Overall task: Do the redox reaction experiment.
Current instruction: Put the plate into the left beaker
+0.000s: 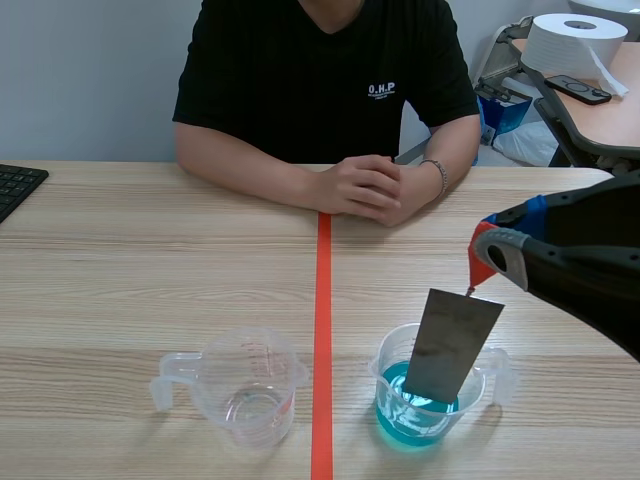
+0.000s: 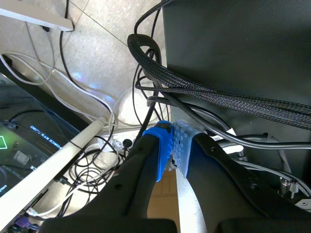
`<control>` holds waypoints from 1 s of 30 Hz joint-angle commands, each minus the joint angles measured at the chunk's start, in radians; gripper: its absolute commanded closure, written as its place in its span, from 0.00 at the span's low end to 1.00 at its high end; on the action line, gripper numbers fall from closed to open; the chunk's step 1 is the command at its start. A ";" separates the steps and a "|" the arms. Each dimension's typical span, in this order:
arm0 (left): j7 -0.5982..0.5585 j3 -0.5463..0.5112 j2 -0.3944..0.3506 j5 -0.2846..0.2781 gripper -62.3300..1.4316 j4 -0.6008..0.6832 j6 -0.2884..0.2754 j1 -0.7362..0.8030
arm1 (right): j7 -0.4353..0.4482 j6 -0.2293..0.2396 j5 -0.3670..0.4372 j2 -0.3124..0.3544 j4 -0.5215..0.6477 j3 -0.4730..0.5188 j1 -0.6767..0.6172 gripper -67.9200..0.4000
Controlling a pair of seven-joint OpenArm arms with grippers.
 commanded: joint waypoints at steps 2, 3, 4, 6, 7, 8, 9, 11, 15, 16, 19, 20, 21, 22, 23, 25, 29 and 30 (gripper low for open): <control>-0.006 0.001 -0.001 -0.003 0.93 0.013 -0.002 0.011 | 0.003 -0.003 0.018 0.000 0.020 0.009 0.004 0.99; -0.006 0.001 -0.001 -0.003 0.93 0.013 -0.002 0.011 | 0.000 -0.003 0.018 0.000 0.020 0.009 0.004 0.99; -0.006 0.001 -0.001 -0.003 0.93 0.013 -0.002 0.011 | -0.003 -0.003 0.019 0.000 0.020 0.009 0.004 0.99; -0.006 0.001 -0.001 -0.003 0.93 0.013 -0.002 0.011 | -0.008 -0.003 0.019 -0.001 0.020 0.009 0.004 0.99; -0.006 0.001 -0.001 -0.003 0.93 0.013 -0.002 0.011 | -0.014 -0.003 0.019 -0.001 0.020 0.009 0.004 0.99; -0.006 0.001 -0.001 -0.003 0.93 0.013 -0.002 0.011 | -0.015 -0.003 0.019 -0.001 0.020 0.009 0.005 0.99; -0.006 0.001 -0.001 -0.003 0.93 0.013 -0.002 0.011 | -0.017 0.001 0.019 -0.001 0.020 0.011 0.010 0.99; -0.006 0.001 -0.001 -0.003 0.93 0.013 -0.002 0.011 | -0.019 0.007 0.019 -0.001 0.020 0.021 0.010 0.99; -0.006 0.001 -0.001 -0.003 0.93 0.013 -0.002 0.011 | -0.023 0.027 0.047 -0.008 0.020 0.052 0.010 0.99; -0.006 0.001 -0.001 -0.003 0.93 0.013 -0.002 0.011 | -0.023 0.042 0.051 -0.017 0.020 0.064 0.010 0.99; -0.006 0.001 -0.001 -0.003 0.93 0.013 -0.002 0.011 | -0.033 0.097 0.064 -0.053 0.020 0.100 0.010 0.98; -0.006 0.001 -0.001 -0.003 0.93 0.013 -0.002 0.011 | -0.034 0.115 0.068 -0.066 0.020 0.112 0.010 0.98; -0.006 0.001 -0.001 -0.003 0.93 0.013 -0.002 0.011 | -0.034 0.127 0.068 -0.078 0.020 0.123 0.010 0.98; -0.006 0.001 -0.001 -0.003 0.93 0.013 -0.002 0.011 | -0.034 0.142 0.070 -0.089 0.020 0.135 0.010 0.98; -0.006 0.001 -0.001 -0.003 0.93 0.013 -0.002 0.011 | -0.034 0.153 0.077 -0.097 0.021 0.146 0.010 0.98; -0.006 0.001 -0.001 -0.003 0.93 0.013 -0.002 0.011 | -0.041 0.177 0.097 -0.103 0.024 0.167 0.010 0.98; -0.006 0.001 -0.001 -0.003 0.93 0.013 -0.002 0.011 | -0.067 0.183 0.143 -0.103 0.045 0.198 0.010 0.98; -0.006 0.001 -0.001 -0.003 0.93 0.013 -0.002 0.011 | -0.075 0.183 0.153 -0.103 0.053 0.206 0.010 0.98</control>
